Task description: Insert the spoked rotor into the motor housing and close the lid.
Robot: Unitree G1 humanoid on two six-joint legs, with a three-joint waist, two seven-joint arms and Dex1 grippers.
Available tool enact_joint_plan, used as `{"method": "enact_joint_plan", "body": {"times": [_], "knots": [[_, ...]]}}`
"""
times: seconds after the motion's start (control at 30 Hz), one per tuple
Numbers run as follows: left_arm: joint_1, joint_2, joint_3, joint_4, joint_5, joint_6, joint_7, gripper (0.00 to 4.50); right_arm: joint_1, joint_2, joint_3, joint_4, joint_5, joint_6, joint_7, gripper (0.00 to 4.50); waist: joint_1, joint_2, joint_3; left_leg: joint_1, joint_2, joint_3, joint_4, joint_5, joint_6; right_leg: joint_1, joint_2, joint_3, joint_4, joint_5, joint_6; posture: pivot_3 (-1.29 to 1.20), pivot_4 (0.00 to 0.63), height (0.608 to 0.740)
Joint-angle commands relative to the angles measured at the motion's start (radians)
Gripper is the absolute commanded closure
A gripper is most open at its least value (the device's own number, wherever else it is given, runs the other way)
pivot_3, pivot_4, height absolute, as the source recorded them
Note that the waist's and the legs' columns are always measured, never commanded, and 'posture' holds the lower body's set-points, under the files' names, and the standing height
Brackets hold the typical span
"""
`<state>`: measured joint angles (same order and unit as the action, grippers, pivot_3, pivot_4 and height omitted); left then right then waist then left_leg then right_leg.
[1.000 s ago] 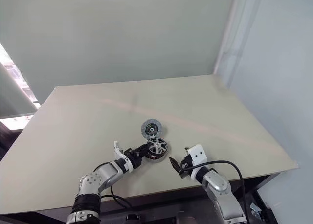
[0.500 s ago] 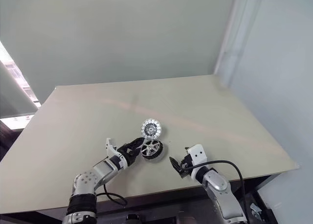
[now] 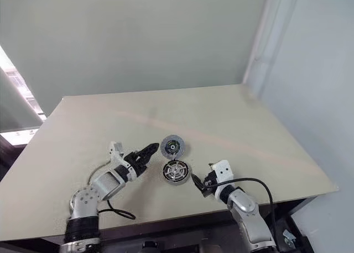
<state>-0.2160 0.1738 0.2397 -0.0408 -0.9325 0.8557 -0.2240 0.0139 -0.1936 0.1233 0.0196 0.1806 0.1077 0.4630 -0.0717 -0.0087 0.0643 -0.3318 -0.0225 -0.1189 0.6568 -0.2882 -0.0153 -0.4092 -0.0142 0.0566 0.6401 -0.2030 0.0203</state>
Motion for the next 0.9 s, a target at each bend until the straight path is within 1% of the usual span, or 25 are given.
{"method": "enact_joint_plan", "body": {"times": [0.03, 0.07, 0.13, 0.3, 0.4, 0.47, 0.5, 0.7, 0.77, 0.9], "knots": [[0.033, 0.074, -0.104, -0.056, 0.141, -0.141, -0.179, 0.06, -0.016, 0.024, -0.019, -0.094, 0.075, 0.045, 0.018, 0.02, 0.001, 0.001, 0.0, 0.0, 0.0, 0.0, 0.0, 0.0, 0.0, 0.0, 0.0, 0.0, 0.0, 0.0, 0.0, 0.0, 0.0, 0.74], [0.046, 0.093, -0.131, -0.052, 0.195, -0.207, -0.221, 0.06, -0.017, 0.03, -0.017, -0.112, 0.092, 0.065, 0.021, 0.02, 0.001, 0.001, 0.0, 0.0, 0.0, 0.0, 0.0, 0.0, 0.0, 0.0, 0.0, 0.0, 0.0, 0.0, 0.0, 0.0, 0.0, 0.74], [0.06, 0.12, -0.166, -0.036, 0.26, -0.269, -0.271, 0.06, -0.02, 0.037, -0.014, -0.132, 0.105, 0.089, 0.024, 0.02, 0.001, 0.001, 0.0, 0.0, 0.0, 0.0, 0.0, 0.0, 0.0, 0.0, 0.0, 0.001, 0.0, 0.0, 0.0, 0.0, 0.0, 0.74], [0.091, 0.141, -0.203, 0.001, 0.369, -0.406, -0.355, 0.06, -0.03, 0.037, 0.015, -0.169, 0.096, 0.141, 0.027, 0.02, 0.002, 0.002, 0.001, 0.0, 0.0, 0.0, 0.0, 0.0, 0.0, 0.0, -0.001, 0.0, 0.0, 0.0, 0.0, 0.0, 0.0, 0.74], [0.103, 0.133, -0.194, 0.02, 0.392, -0.433, -0.37, 0.0, -0.04, 0.028, 0.04, -0.194, 0.076, 0.204, 0.007, 0.61, 0.002, 0.002, 0.001, 0.0, 0.0, 0.0, 0.0, 0.0, 0.0, -0.001, -0.001, 0.0, 0.0, 0.0, 0.0, 0.0, 0.0, 0.74], [0.109, 0.124, -0.185, 0.026, 0.394, -0.441, -0.374, 0.0, -0.052, 0.029, 0.052, -0.203, 0.062, 0.232, -0.009, 1.27, 0.001, 0.002, 0.001, -0.001, 0.0, 0.0, 0.0, 0.0, 0.0, -0.001, -0.001, 0.0, 0.0, 0.0, 0.0, 0.0, 0.0, 0.74], [0.112, 0.118, -0.179, 0.028, 0.391, -0.444, -0.374, 0.0, -0.062, 0.028, 0.06, -0.207, 0.052, 0.246, -0.016, 1.71, 0.001, 0.002, 0.001, -0.001, 0.0, 0.0, 0.0, 0.0, 0.0, -0.001, -0.001, 0.0, 0.0, 0.0, 0.0, 0.0, 0.0, 0.74], [0.111, 0.089, -0.136, 0.043, 0.376, -0.448, -0.358, 0.0, -0.149, 0.057, 0.09, -0.174, -0.023, 0.292, -0.099, 3.89, 0.001, 0.002, 0.001, -0.001, 0.001, -0.001, 0.0, 0.0, 0.0, -0.002, 0.0, -0.001, 0.0, 0.0, 0.0, 0.0, 0.0, 0.74], [0.107, 0.079, -0.126, 0.049, 0.377, -0.452, -0.351, 0.0, -0.186, 0.067, 0.112, -0.14, -0.054, 0.285, -0.111, 4.49, 0.001, 0.002, 0.001, -0.001, 0.001, -0.001, 0.0, 0.0, 0.0, -0.002, 0.0, -0.001, 0.0, 0.0, 0.0, 0.0, 0.0, 0.74], [0.111, 0.077, -0.131, 0.053, 0.395, -0.461, -0.357, 0.0, -0.234, 0.089, 0.144, -0.071, -0.086, 0.272, -0.109, 4.49, 0.001, 0.002, 0.001, -0.001, 0.001, -0.001, 0.0, 0.0, 0.0, -0.002, 0.0, -0.001, 0.0, 0.0, 0.0, 0.0, 0.0, 0.74]]}}
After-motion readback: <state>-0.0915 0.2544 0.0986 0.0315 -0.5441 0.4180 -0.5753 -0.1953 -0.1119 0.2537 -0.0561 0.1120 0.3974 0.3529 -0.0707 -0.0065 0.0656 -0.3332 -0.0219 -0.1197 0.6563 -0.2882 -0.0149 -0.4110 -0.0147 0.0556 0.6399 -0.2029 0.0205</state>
